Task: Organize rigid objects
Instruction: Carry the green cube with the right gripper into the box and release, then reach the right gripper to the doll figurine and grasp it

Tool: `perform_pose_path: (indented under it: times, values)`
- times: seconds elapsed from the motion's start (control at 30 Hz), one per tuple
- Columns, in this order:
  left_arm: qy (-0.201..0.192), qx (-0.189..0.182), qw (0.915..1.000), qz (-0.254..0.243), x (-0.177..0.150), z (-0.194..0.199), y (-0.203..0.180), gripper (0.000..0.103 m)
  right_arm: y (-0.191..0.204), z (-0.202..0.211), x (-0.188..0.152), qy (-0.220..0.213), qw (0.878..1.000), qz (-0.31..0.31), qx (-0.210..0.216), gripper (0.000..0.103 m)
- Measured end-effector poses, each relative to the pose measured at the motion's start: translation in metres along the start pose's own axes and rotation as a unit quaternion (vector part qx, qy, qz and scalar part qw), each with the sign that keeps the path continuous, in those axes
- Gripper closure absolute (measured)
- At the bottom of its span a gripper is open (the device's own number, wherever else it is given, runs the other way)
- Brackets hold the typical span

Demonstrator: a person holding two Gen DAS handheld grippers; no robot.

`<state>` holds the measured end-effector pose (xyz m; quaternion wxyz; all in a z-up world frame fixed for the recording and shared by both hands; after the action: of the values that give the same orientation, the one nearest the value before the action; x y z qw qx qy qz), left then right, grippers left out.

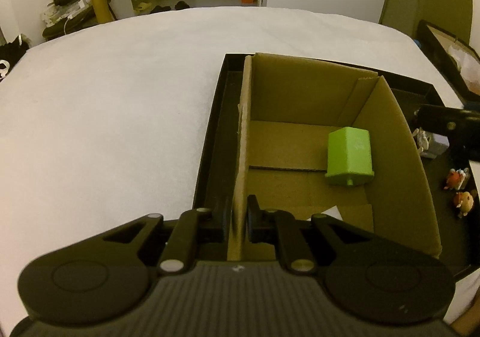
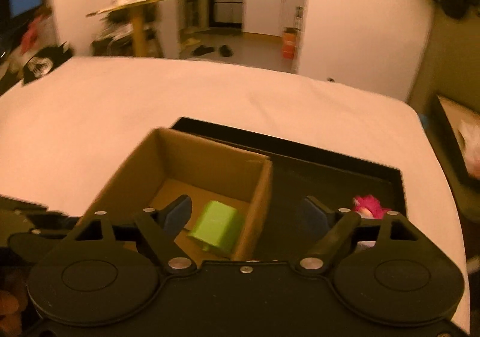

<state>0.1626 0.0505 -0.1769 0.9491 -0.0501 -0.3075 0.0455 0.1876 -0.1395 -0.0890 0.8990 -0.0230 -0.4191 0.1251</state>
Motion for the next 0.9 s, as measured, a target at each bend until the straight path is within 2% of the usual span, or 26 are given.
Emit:
perform_pose_path:
  times: [0.07, 0.17, 0.33, 0.57, 0.73, 0.9]
  values:
    - [0.001, 0.004, 1.0, -0.002, 0.0, 0.0, -0.001, 0.09, -0.013, -0.003, -0.005, 0.006, 1.0, -0.023, -0.007, 0.02]
    - [0.005, 0.015, 0.9998, -0.013, 0.0, -0.001, -0.004, 0.084, -0.029, -0.008, -0.013, 0.015, 0.999, -0.05, -0.017, 0.017]
    - [0.005, 0.035, 0.9989, -0.032, 0.003, 0.0, -0.012, 0.06, -0.048, -0.015, -0.028, 0.032, 0.995, -0.094, -0.017, 0.014]
    - [0.013, 0.052, 0.9975, -0.045, 0.003, -0.001, -0.021, 0.051, -0.065, -0.017, -0.041, 0.037, 0.991, -0.128, -0.016, 0.013]
    - [0.013, 0.066, 0.9974, -0.028, 0.008, 0.001, -0.018, 0.038, -0.077, -0.019, -0.05, 0.048, 0.988, -0.146, -0.022, 0.011]
    - [0.01, 0.09, 0.9951, -0.04, 0.013, 0.001, -0.025, 0.034, -0.09, -0.021, -0.062, 0.062, 0.983, -0.17, -0.03, 0.01]
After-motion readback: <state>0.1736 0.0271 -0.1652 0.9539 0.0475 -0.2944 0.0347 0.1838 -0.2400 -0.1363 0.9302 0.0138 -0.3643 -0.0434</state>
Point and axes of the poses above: each gripper's, at about its wrist camera, not at the fingertips, and z roughly against the way its jaws point, y to its left, x to its top, the point moved 3 cm from there along -z, roughly the way its jaws point, and after that the axes turned 11 degrees about -x, right-handed, at the moved point
